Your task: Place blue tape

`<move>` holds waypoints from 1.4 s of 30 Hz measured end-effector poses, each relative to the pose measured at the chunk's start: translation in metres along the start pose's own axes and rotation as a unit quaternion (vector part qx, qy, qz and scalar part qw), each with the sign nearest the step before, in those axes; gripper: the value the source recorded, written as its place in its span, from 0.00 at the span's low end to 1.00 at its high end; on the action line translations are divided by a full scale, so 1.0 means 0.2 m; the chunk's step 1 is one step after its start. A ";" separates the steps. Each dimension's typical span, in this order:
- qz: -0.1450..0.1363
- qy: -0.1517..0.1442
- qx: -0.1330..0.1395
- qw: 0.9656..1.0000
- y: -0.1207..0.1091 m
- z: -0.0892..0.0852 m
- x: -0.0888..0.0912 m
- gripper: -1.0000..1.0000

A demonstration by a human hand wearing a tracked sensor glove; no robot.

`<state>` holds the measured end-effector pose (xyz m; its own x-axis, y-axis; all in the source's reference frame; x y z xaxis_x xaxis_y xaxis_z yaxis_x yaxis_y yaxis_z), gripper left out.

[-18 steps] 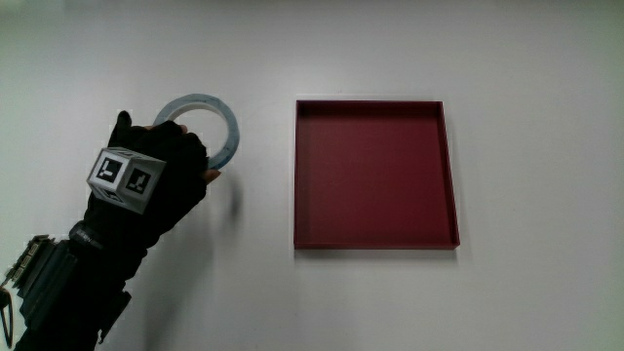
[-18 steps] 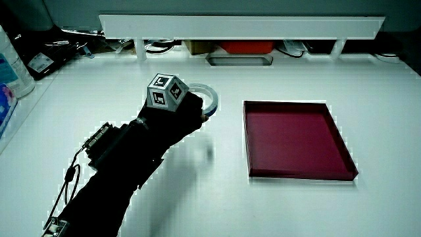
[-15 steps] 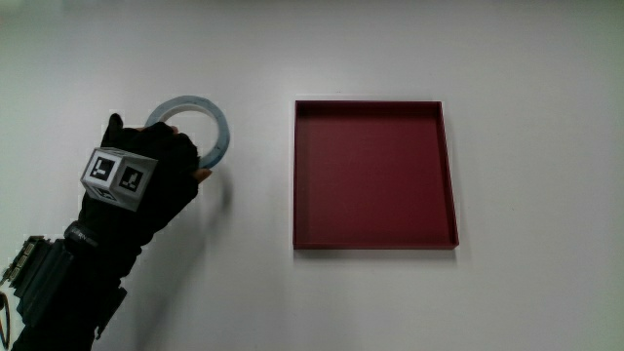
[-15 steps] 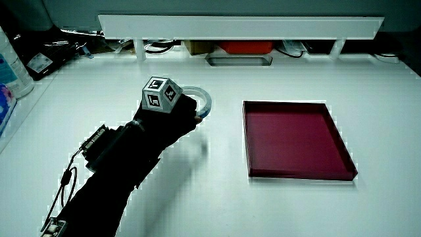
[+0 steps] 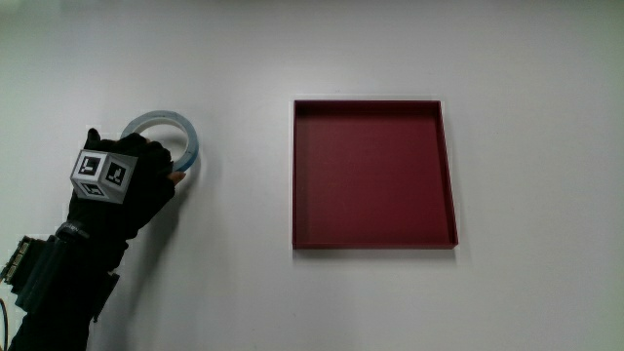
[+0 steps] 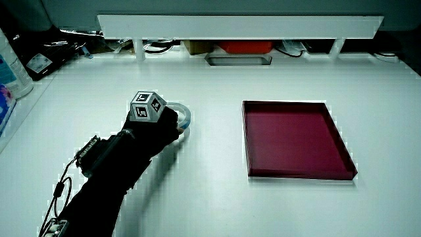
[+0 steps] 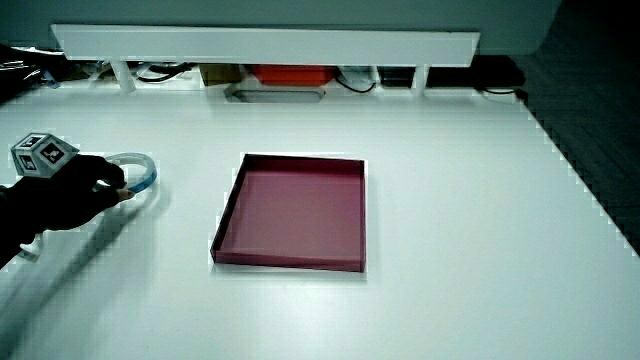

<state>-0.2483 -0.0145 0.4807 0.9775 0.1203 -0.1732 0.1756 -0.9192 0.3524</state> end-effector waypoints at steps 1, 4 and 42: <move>0.001 -0.001 -0.006 1.000 0.00 -0.01 -0.01 0.50; 0.006 -0.006 -0.022 1.000 0.00 -0.06 -0.02 0.50; -0.004 -0.068 -0.022 0.997 -0.16 0.00 0.05 0.12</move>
<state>-0.2451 0.0155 0.4675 0.9513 0.0730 -0.2994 0.1918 -0.9007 0.3898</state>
